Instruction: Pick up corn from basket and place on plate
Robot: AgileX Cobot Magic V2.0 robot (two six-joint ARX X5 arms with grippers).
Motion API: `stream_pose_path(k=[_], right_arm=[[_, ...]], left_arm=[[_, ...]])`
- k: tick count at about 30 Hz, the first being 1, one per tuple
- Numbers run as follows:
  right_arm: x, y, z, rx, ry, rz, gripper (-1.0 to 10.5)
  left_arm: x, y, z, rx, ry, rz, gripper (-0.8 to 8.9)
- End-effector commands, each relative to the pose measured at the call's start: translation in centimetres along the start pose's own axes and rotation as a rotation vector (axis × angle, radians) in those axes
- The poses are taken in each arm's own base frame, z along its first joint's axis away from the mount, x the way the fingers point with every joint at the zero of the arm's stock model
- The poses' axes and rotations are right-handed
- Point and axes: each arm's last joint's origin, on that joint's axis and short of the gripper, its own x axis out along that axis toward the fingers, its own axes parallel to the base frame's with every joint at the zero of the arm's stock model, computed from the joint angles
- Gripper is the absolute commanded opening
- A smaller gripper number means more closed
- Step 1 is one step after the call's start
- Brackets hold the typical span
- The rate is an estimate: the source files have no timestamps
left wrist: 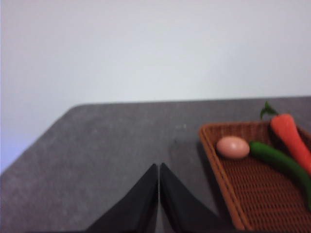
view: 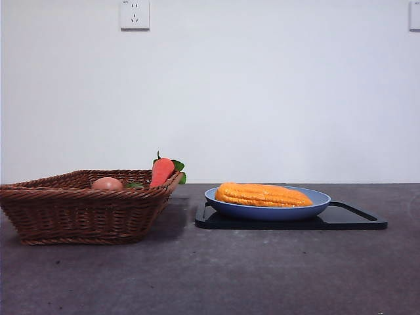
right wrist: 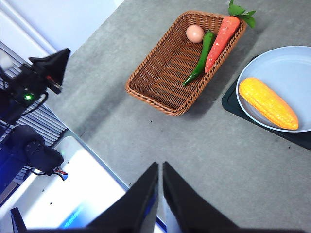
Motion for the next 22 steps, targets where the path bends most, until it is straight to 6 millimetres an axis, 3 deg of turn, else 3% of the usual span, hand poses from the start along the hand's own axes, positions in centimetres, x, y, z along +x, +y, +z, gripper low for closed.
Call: stream_pose_path(k=[1, 14, 22], right_arm=[[-0.2, 0.2, 0.4, -0.004, -0.018, 0.007, 0.0], [-0.2, 0.2, 0.4, -0.004, -0.018, 0.007, 0.0], [-0.2, 0.2, 0.4, -0.004, -0.018, 0.007, 0.0]], left_arm=[[0.2, 0.0, -0.8, -0.012, 0.015, 0.004, 0.08], [1.0, -0.2, -5.2, -0.144, 0.176, 0.008, 0.08], [1.0, -0.1, -5.1, -0.158, 0.163, 0.009, 0.08]])
